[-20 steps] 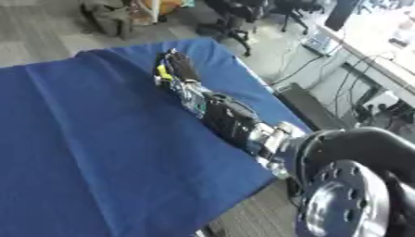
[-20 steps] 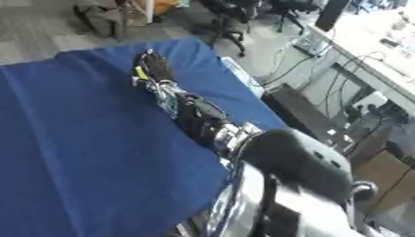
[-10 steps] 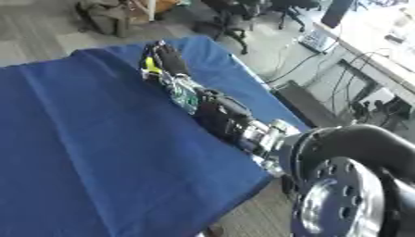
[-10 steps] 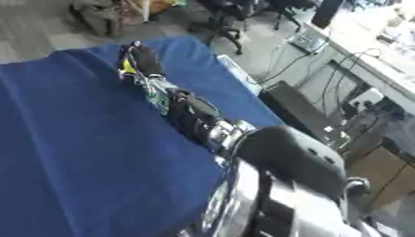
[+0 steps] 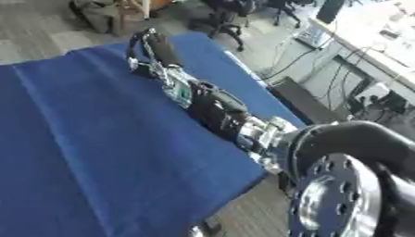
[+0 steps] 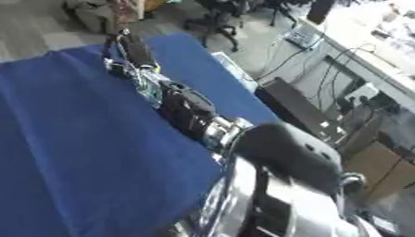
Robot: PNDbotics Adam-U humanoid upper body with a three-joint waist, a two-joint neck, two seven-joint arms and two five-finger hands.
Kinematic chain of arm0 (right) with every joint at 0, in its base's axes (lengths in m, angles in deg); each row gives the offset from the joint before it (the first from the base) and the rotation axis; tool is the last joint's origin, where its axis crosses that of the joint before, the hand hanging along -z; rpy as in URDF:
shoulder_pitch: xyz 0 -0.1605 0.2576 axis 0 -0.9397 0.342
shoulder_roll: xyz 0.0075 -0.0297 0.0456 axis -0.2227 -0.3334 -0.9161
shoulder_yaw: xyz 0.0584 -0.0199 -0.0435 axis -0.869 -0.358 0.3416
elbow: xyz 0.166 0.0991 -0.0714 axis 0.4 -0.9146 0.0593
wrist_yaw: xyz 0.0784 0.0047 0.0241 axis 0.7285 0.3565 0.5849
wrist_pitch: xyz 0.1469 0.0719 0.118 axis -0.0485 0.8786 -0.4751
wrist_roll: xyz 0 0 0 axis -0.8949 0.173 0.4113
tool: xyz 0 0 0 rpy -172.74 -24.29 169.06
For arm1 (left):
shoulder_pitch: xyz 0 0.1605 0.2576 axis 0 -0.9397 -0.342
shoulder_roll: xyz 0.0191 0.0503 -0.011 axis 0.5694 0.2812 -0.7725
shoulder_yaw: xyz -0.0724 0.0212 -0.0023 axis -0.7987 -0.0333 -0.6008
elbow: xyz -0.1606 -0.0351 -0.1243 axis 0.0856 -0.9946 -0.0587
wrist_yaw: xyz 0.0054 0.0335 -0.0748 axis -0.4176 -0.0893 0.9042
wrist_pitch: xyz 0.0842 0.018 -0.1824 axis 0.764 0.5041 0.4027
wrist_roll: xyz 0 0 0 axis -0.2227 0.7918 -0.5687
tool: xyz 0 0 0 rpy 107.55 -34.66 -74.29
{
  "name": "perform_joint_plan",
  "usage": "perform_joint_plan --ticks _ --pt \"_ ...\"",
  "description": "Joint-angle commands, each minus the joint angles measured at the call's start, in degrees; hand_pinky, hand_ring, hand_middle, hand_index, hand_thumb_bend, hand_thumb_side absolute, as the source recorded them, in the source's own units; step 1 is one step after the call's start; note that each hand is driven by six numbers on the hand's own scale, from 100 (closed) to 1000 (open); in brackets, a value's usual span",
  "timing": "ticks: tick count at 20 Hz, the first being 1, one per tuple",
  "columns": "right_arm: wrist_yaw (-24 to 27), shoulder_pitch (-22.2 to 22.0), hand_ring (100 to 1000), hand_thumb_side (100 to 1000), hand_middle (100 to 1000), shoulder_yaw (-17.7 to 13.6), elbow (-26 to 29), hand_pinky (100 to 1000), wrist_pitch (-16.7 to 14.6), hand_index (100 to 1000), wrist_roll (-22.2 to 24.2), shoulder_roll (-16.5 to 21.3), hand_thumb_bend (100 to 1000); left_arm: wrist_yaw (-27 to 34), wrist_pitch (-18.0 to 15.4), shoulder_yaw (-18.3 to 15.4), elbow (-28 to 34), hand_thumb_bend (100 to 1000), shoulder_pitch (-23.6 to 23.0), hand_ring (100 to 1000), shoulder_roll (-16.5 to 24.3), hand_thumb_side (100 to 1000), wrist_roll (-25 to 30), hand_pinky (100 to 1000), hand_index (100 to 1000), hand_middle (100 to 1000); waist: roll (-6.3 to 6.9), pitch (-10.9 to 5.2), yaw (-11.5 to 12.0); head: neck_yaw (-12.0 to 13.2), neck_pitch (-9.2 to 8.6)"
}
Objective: Pick up the objects with one hand, pass them to the other hand, and then place them into the box on the other side of the table.
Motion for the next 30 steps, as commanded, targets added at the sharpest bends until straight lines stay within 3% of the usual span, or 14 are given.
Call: perform_joint_plan --ticks 1,2,3,4,7,12,22,30 --pt "-0.49 -0.25 773 100 773 -0.96 0.09 791 1.11 851 0.66 2.65 100 0.18 0.13 -0.45 1.01 987 0.44 603 -0.04 627 -0.08 817 808 624 0.32 -1.24 -0.27 -0.32 0.36" --pt "-0.60 -0.72 848 125 859 -1.08 -0.96 864 2.16 915 1.41 2.87 100 0.14 0.15 -0.44 1.01 986 0.35 603 0.02 628 -0.08 817 808 624 0.30 -1.27 -0.35 -0.28 0.45" --pt "-0.62 -1.13 914 296 925 -1.19 -1.94 918 3.18 951 2.44 3.12 100 0.10 0.19 -0.44 1.01 985 0.26 603 0.08 628 -0.10 817 808 623 0.28 -1.29 -0.43 -0.24 0.52" --pt "-0.49 -1.55 938 398 952 -1.40 -2.88 943 4.16 965 3.52 3.35 100 0.07 0.24 -0.45 1.01 984 0.16 603 0.14 629 -0.15 817 808 623 0.26 -1.31 -0.54 -0.19 0.59" --pt "0.72 -2.71 959 543 972 -2.41 -4.83 970 6.66 976 5.14 3.85 100 -0.06 0.36 -0.38 1.01 983 -0.12 603 0.33 631 -0.20 818 809 623 0.20 -1.36 -0.90 0.01 0.78" --pt "4.26 -4.20 955 632 969 -3.09 -7.75 965 8.97 976 4.84 4.14 100 -0.24 0.43 -0.26 1.01 981 -0.21 612 0.45 632 -0.18 817 809 623 0.10 -1.31 -1.14 0.06 0.84" --pt "9.03 -4.30 911 815 939 -1.70 -12.10 908 7.92 971 7.11 3.33 100 -0.41 0.32 -0.12 1.01 979 0.16 616 0.70 633 0.08 818 810 624 -0.16 -0.89 -1.00 -0.19 0.87" --pt "10.24 -3.67 897 823 928 -2.63 -8.23 897 6.48 964 6.97 3.69 100 -0.45 0.38 -0.12 1.01 980 0.03 617 0.76 633 0.05 818 811 625 -0.18 -0.94 -1.03 -0.27 1.02"
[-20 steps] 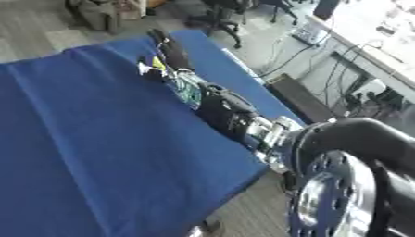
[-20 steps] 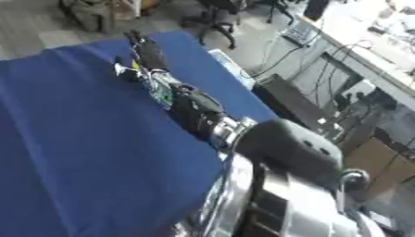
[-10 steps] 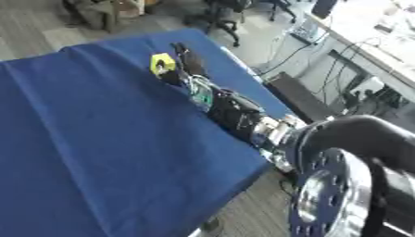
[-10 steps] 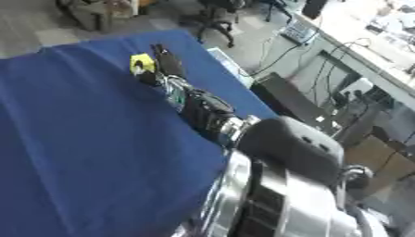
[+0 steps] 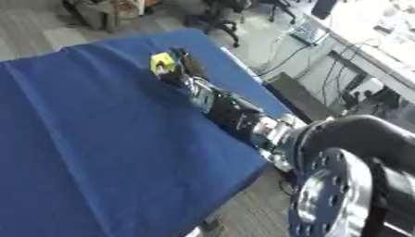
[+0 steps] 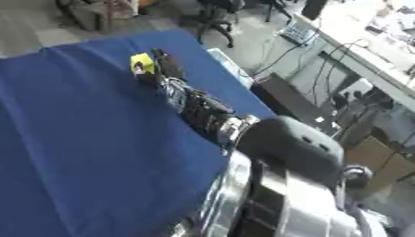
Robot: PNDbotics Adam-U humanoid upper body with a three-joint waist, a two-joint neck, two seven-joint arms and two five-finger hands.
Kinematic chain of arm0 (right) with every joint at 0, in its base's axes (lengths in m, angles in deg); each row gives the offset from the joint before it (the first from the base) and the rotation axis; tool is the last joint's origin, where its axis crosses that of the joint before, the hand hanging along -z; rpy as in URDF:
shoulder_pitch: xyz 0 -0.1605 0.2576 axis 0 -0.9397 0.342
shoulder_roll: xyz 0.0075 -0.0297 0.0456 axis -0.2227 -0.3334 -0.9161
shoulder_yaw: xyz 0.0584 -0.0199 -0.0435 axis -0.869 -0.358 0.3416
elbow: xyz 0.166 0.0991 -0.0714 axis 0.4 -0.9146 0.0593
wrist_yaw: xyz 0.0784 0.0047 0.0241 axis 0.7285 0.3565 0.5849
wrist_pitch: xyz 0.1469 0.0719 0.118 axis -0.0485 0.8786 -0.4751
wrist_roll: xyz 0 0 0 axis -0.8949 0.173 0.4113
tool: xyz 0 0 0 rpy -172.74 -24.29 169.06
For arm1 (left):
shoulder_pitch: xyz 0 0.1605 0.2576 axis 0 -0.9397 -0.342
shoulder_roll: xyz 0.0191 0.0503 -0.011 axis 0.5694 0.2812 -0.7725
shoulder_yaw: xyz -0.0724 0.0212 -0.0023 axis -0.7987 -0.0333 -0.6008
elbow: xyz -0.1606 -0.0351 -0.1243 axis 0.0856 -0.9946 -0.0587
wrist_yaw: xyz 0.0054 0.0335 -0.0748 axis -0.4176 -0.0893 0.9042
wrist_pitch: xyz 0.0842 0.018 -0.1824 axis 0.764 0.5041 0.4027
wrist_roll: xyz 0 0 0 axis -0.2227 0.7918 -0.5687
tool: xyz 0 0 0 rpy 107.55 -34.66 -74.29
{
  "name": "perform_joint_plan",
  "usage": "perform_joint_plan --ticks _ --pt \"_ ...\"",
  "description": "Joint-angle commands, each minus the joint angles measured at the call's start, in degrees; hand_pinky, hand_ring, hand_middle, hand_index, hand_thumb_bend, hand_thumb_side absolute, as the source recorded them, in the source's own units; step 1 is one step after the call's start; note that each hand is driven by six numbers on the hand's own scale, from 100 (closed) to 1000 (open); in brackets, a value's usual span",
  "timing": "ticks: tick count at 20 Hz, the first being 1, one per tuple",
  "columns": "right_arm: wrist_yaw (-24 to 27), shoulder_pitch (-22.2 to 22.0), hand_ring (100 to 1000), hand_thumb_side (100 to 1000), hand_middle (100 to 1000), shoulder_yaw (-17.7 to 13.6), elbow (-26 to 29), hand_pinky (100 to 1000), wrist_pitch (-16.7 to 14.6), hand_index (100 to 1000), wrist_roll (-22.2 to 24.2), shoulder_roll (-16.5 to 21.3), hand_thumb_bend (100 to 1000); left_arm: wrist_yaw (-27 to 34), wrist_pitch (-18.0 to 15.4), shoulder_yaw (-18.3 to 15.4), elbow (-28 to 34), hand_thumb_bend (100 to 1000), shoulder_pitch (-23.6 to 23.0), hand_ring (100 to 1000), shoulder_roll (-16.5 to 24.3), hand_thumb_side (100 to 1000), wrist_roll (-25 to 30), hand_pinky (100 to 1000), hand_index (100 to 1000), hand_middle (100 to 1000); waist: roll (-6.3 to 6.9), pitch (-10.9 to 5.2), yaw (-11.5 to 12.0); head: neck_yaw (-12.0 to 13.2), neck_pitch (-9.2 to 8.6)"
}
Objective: Pick up the objects with one hand, pass them to the other hand, and then place them into the box on the other side of the table.
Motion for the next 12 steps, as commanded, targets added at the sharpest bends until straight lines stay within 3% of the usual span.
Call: perform_joint_plan --ticks 1,12 --pt "0.27 0.62 897 823 928 -0.99 2.59 897 -0.41 964 -0.15 2.80 100 -0.35 0.07 -0.14 1.01 979 0.78 617 0.65 633 0.10 818 810 625 0.23 -0.92 -0.09 -0.32 0.05" --pt "-0.80 1.83 903 848 936 0.45 -0.67 897 0.49 974 2.37 1.90 100 -0.25 -0.07 -0.13 1.01 975 1.30 616 0.39 634 0.19 818 811 625 0.12 -0.74 0.47 -0.85 -0.24"
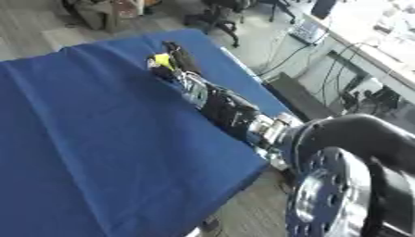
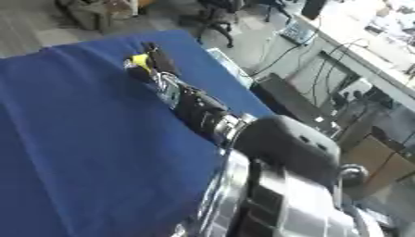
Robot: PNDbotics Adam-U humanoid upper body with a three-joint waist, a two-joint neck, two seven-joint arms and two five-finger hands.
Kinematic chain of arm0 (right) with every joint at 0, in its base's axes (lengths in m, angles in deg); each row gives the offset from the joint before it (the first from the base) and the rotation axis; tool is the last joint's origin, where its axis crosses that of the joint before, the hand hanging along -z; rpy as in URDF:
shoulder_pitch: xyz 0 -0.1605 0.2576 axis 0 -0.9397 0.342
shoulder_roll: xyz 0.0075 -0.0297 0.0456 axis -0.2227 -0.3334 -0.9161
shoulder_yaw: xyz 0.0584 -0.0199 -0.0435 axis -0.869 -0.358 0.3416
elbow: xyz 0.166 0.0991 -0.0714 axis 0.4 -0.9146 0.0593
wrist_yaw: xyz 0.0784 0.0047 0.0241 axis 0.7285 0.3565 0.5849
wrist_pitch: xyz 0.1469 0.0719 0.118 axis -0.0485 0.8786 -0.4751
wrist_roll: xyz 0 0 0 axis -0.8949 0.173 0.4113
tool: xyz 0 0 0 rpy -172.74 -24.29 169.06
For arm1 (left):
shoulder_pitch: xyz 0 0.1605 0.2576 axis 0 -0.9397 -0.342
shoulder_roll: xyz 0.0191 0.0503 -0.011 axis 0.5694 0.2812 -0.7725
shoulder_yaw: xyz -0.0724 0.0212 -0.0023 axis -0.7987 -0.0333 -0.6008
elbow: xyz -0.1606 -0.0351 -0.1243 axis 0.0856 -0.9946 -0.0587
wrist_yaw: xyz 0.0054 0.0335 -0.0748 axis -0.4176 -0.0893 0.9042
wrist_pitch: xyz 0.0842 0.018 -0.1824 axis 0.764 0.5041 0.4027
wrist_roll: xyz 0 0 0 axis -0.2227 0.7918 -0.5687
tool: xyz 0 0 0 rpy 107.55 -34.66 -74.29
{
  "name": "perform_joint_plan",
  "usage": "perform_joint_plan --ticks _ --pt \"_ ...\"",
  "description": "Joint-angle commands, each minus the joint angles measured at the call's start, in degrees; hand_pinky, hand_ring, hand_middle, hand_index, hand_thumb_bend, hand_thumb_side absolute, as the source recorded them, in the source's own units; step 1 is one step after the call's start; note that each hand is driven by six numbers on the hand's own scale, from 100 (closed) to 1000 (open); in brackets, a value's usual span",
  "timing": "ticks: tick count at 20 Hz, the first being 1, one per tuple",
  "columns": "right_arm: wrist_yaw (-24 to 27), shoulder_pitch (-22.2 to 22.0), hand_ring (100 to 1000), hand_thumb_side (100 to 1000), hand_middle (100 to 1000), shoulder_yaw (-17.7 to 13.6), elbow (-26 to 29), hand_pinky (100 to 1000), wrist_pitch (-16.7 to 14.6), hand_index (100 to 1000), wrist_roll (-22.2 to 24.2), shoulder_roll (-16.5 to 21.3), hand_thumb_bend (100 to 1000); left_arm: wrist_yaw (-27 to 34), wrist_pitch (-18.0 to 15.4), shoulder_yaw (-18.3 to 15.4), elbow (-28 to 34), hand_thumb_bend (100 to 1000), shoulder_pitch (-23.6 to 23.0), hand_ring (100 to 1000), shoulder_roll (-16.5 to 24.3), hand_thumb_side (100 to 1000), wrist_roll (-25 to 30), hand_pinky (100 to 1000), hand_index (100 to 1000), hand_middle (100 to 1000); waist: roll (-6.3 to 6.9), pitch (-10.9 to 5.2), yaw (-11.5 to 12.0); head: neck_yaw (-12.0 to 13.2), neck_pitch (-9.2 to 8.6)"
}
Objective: Pick up the objects with one hand, pass them to the other hand, and then place them into the box on the other side of the table.
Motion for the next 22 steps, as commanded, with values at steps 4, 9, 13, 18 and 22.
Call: perform_joint_plan --ticks 4,9,13,18,22 --pt "-0.79 0.85 904 840 936 0.25 -1.70 896 0.02 975 0.89 1.59 100 -0.33 -0.17 -0.14 1.01 977 1.31 616 0.60 634 0.25 818 811 625 0.07 -0.52 0.10 -0.41 -0.22" --pt "-1.65 0.63 911 730 940 0.59 -3.32 897 0.58 977 1.12 1.37 100 -0.39 -0.23 -0.09 1.01 976 1.44 617 0.73 635 0.34 818 811 626 0.02 -0.36 0.05 -0.41 -0.35" --pt "-1.87 0.53 891 658 932 0.82 -4.46 871 0.92 965 1.39 1.17 100 -0.38 -0.27 -0.09 1.01 976 1.49 617 0.81 635 0.34 818 811 626 -0.01 -0.31 0.04 -0.39 -0.45" --pt "-2.07 0.83 567 170 680 0.39 -3.48 660 0.31 725 -1.86 1.02 100 -0.37 -0.25 -0.07 1.01 974 1.40 617 0.90 636 0.35 818 811 626 -0.06 -0.34 0.04 -0.31 -0.35" --pt "-2.61 1.04 450 175 436 -0.28 -0.46 552 -1.97 494 -8.60 0.99 100 -0.34 -0.12 -0.03 1.01 972 1.21 617 0.85 638 0.29 818 811 626 -0.02 -0.46 -0.04 -0.21 -0.34"
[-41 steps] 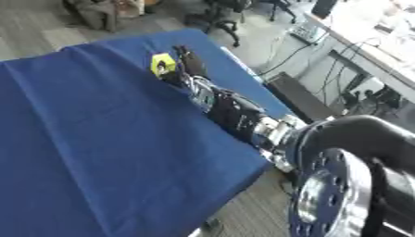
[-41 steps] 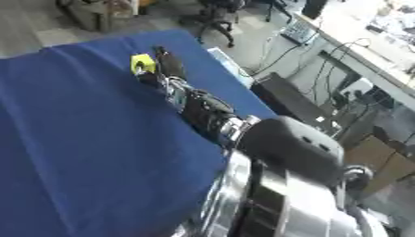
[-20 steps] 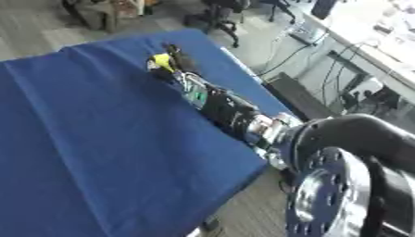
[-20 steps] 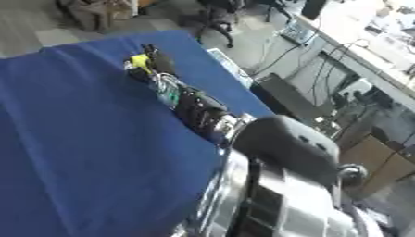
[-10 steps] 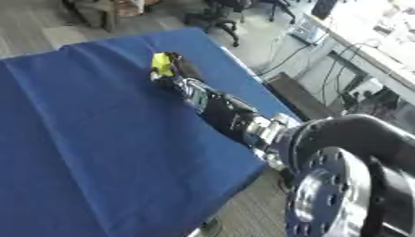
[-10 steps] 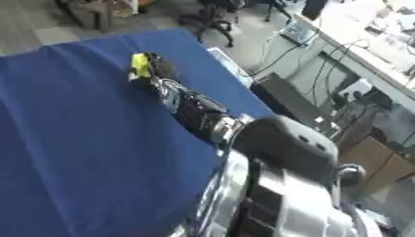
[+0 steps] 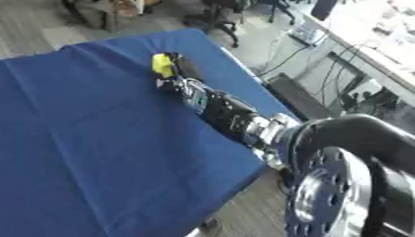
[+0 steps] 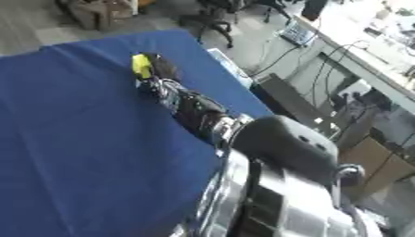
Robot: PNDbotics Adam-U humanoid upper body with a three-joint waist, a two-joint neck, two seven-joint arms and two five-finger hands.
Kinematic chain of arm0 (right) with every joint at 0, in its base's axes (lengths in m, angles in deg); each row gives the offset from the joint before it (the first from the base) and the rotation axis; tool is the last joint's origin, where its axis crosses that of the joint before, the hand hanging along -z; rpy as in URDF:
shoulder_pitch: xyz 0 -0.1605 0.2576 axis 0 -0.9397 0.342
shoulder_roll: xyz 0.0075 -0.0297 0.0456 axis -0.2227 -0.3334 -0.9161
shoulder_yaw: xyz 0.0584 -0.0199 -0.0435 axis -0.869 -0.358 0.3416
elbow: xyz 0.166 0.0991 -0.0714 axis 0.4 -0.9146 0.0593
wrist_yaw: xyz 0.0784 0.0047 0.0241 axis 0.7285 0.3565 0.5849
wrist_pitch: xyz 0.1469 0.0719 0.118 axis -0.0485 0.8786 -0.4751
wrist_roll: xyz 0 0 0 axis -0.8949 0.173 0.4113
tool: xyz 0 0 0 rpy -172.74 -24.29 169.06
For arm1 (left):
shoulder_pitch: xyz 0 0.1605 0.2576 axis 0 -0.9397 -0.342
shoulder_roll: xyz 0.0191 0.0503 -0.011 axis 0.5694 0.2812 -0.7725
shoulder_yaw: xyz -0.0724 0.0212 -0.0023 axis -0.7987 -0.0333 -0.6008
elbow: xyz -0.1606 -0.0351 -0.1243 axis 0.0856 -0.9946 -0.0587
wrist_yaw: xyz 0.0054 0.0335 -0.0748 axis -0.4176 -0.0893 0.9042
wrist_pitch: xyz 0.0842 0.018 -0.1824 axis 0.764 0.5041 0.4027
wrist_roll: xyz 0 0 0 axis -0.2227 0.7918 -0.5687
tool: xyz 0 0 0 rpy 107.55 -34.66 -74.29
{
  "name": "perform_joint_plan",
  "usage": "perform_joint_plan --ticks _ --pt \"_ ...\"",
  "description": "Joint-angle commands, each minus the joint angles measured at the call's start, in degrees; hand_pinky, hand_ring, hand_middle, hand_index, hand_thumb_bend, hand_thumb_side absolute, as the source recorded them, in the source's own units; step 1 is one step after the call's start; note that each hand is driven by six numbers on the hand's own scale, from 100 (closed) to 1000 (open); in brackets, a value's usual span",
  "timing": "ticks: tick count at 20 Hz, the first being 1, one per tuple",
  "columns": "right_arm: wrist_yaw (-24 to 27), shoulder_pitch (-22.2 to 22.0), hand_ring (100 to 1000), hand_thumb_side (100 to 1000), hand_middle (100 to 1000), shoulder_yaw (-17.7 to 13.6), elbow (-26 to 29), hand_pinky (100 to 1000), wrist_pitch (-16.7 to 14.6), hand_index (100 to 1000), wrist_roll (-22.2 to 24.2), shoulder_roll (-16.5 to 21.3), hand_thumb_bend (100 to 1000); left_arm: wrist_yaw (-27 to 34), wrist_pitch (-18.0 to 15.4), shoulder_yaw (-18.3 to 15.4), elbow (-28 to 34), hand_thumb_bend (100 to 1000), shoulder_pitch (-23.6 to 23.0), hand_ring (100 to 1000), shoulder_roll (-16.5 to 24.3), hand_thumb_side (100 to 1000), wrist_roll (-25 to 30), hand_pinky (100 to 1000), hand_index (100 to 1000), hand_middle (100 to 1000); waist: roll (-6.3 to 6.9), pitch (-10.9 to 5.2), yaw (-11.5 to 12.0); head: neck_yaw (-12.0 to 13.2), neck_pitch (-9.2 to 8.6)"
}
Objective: Pick up the objects with one hand, pass them to the other hand, and then place them into the box on the other side of the table.
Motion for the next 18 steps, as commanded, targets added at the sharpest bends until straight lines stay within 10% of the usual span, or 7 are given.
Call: perform_joint_plan --ticks 1,13,18 --pt "-0.52 0.47 430 176 396 -1.07 2.95 531 -1.74 457 -4.81 1.89 100 -0.32 0.15 -0.06 1.01 972 0.64 617 0.78 638 0.01 818 811 626 0.38 -0.88 -0.16 -0.13 -0.35" --pt "2.17 -0.03 369 305 280 -2.06 15.94 481 -6.73 343 -7.78 0.99 100 -0.15 0.76 -0.11 1.01 974 -0.97 617 0.42 637 -0.50 818 811 627 0.83 -1.82 -1.40 1.00 -0.18" --pt "-0.09 -0.67 382 279 296 1.01 33.93 499 -10.01 355 -2.52 -3.12 100 0.23 3.01 -0.60 1.01 971 -4.34 613 -0.03 638 -2.37 817 810 624 2.19 -3.55 -4.66 12.92 -0.53"
